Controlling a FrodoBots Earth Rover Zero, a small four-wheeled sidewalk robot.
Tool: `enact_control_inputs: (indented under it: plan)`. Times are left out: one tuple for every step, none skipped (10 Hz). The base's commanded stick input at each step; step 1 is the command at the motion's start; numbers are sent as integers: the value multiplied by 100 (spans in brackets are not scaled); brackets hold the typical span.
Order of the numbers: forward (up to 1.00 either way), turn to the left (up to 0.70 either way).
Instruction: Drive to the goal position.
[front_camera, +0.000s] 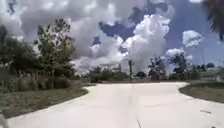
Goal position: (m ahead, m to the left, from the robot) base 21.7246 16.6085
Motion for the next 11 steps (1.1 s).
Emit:
enact_control_inputs:
  plan:
    - [70, 0]
    - [70, 0]
    - [70, 0]
    - [70, 0]
    - [70, 0]
    - [70, 0]
    - [70, 0]
    - [70, 0]
    - [70, 0]
    - [70, 0]
    - [70, 0]
